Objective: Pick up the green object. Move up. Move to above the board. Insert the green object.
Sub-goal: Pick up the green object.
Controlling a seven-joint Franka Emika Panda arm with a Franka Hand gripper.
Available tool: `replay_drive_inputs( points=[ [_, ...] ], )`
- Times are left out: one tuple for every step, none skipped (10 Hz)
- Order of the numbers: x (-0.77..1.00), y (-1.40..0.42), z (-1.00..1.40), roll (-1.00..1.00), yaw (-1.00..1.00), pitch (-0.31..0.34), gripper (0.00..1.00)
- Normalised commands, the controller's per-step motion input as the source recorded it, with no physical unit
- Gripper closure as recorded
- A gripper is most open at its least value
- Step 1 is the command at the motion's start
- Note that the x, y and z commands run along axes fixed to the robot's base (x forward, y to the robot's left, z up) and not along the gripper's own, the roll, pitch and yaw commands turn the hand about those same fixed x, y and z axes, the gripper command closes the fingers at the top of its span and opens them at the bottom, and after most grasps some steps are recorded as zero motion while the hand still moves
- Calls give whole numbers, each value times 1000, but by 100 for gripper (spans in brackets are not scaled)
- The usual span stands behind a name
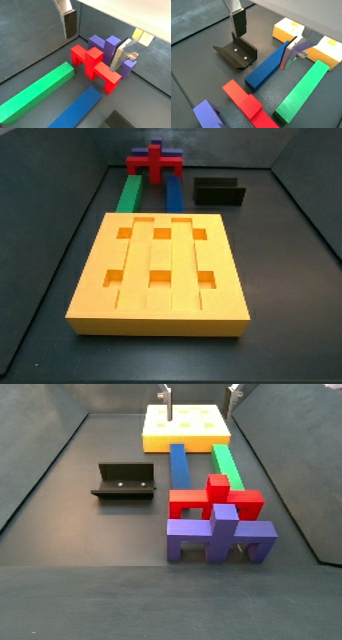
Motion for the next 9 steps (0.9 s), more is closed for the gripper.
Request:
replay_drive_inputs(
  points=[
    [0,0,-63,-39,0,0,0],
    [0,-31,0,0,0,0,0],
    [-40,-380,-251,-93,54,-71,0],
    [-423,-583,-486,-140,0,-173,0],
    [-280,-717,-594,-164,0,-133,0],
    [-369,-737,-789,-17,0,-156,0],
    [-460,-560,-717,0,0,-157,0],
    [-429,-417,-694,81,0,-133,0],
    [-411,-220,-766,136,0,-94,0]
  ],
)
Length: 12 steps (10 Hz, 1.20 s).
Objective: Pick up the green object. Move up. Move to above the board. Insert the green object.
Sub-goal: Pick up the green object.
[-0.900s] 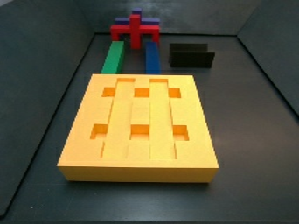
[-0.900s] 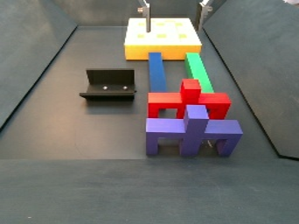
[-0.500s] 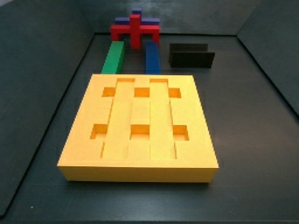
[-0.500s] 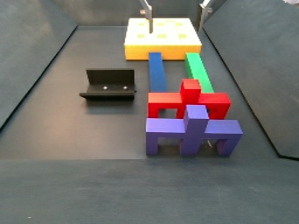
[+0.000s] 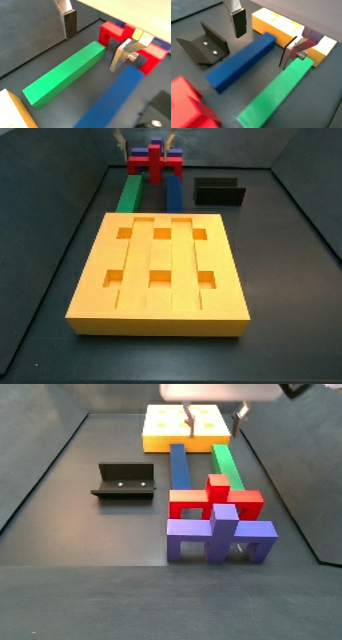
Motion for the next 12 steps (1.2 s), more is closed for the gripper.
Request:
replay_drive_inputs(
  points=[
    [-343,-194,-666,221,-9,-23,0],
    [-269,-249,-569,259,0,0,0],
    [-271,-300,-503,317,0,0,0],
    [-266,-317,-457,360,0,0,0],
    [-206,-206,-491,370,0,0,0],
    [-231,0,-466,317,-34,30,0],
    [-317,194,-340,304,-11,24,0],
    [-323,286,-234,289,-37,40,0],
    [-334,280,-149,299,-57,43,0],
    [-334,289,-146,274,-69,40,0],
    [-160,94,-314,210,0,26,0],
    [3,0,-297,90,0,50,0]
  ],
)
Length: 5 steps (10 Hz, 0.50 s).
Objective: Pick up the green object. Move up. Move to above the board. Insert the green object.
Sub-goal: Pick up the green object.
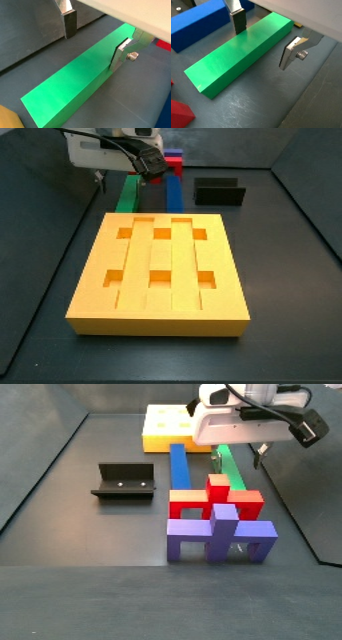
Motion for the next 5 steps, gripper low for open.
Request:
replay_drive_inputs(
  points=[
    [149,0,-114,21,0,56,0],
    [60,0,-123,0,0,23,0],
    [0,6,-91,0,0,21,0],
    [34,0,-54,0,0,21,0],
    [0,0,0,0,0,0,0]
  ],
)
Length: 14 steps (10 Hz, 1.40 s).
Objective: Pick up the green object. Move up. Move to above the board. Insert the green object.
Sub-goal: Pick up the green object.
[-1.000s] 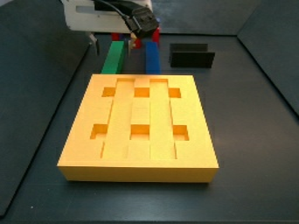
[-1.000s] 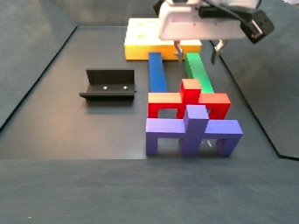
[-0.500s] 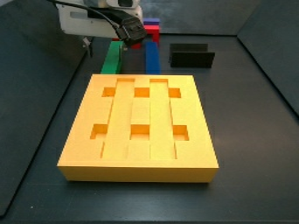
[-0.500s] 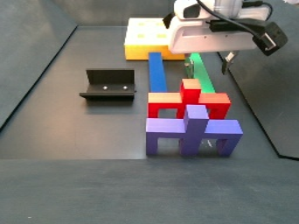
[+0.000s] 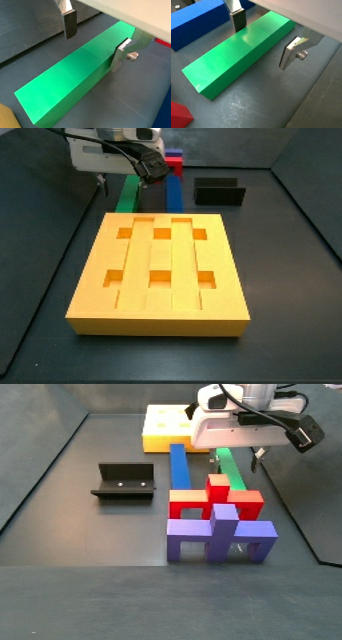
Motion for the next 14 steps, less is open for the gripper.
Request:
replay_drive_inputs(
  points=[
    [0,0,0,0,0,0,100],
    [0,0,0,0,0,0,100],
    [0,0,0,0,0,0,100],
    [0,0,0,0,0,0,100],
    [0,0,0,0,0,0,100],
    [0,0,0,0,0,0,100],
    [0,0,0,0,0,0,100],
    [0,0,0,0,0,0,100],
    [0,0,0,0,0,0,100],
    [0,0,0,0,0,0,100],
    [0,0,0,0,0,0,100],
    [0,0,0,0,0,0,100],
    [0,0,0,0,0,0,100],
    [0,0,0,0,0,0,100]
  ],
)
